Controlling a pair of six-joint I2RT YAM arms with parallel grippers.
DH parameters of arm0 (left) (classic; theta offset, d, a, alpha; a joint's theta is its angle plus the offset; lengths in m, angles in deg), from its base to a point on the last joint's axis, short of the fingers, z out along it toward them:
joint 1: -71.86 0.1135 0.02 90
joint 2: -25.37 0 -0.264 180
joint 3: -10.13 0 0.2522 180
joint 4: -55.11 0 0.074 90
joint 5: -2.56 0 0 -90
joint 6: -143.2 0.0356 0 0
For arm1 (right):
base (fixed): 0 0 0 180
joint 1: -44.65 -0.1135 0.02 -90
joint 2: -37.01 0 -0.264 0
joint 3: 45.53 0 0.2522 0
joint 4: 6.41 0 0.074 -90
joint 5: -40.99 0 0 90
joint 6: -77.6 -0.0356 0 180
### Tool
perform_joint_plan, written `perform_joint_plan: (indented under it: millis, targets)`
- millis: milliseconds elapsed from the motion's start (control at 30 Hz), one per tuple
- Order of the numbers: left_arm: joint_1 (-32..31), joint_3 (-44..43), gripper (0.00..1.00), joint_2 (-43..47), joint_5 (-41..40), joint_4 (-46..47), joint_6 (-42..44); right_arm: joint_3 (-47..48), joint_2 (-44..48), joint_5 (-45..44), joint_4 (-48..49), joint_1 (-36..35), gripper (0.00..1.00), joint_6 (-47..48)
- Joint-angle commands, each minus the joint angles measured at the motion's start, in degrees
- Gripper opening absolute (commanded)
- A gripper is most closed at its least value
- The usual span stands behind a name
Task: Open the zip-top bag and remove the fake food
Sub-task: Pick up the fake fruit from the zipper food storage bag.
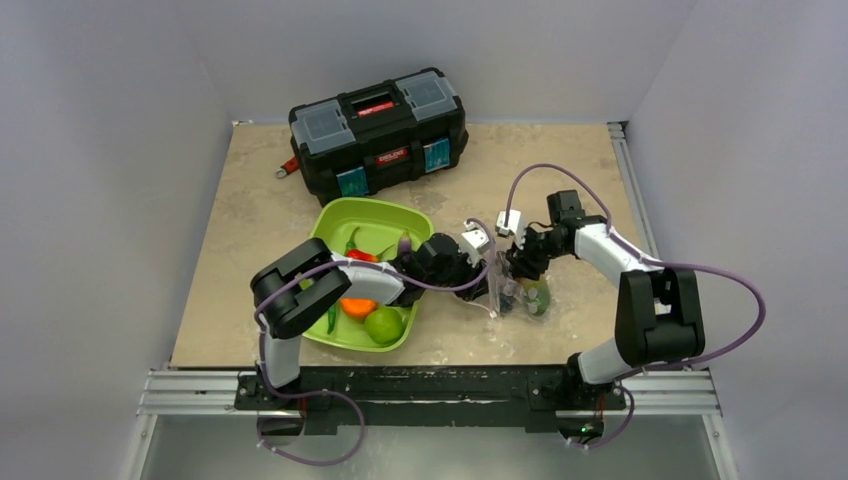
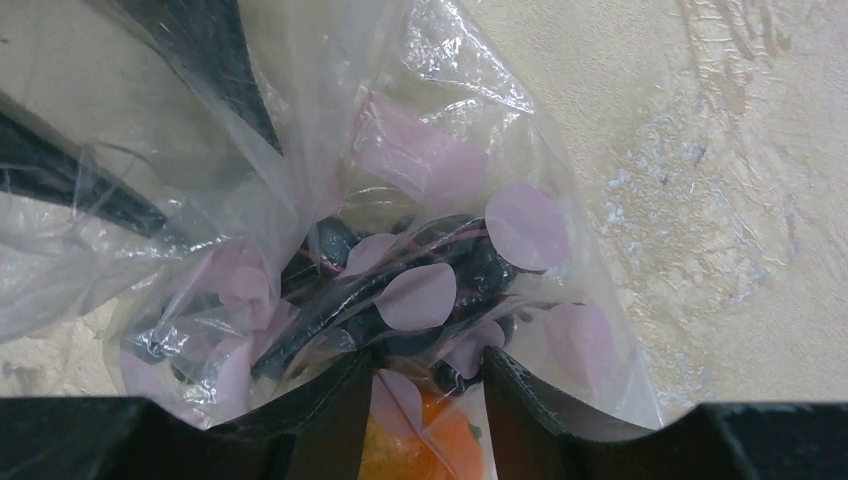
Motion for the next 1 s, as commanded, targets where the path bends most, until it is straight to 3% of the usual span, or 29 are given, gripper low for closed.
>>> perform_joint_plan:
  millis: [0,200,467,633,733,967]
  targets:
    - [1.13,-4.46,0.40,-2.06,10.03,-0.39,-2.44,0.04,-0.17,1.19,0.92,-0.48,0.44,-0.59]
    - [1.45,-7.04,0.47,-4.07,12.08,-2.52,-3.11,0.03,-0.09,1.80,0.61,-0.57,0.44,-0.29]
    - [1.54,-11.01,0.48,-6.65,14.95,-5.41,-4.00,0.03,-0.46,2.77,-0.17,-0.92,0.43,0.44]
    - [1.63,-12.47,0.33,-7.84,16.07,-5.25,-5.50,0.04,-0.75,3.48,-1.04,-1.48,0.43,1.27]
    - [1.88,-13.43,0.03,-8.57,17.64,-4.57,-6.78,-0.10,-0.52,3.82,-1.42,-1.67,0.43,1.53]
    - [2.42,-7.12,0.00,-1.89,13.13,-4.75,-4.80,-0.75,0.64,0.50,0.91,-1.67,0.42,-0.51]
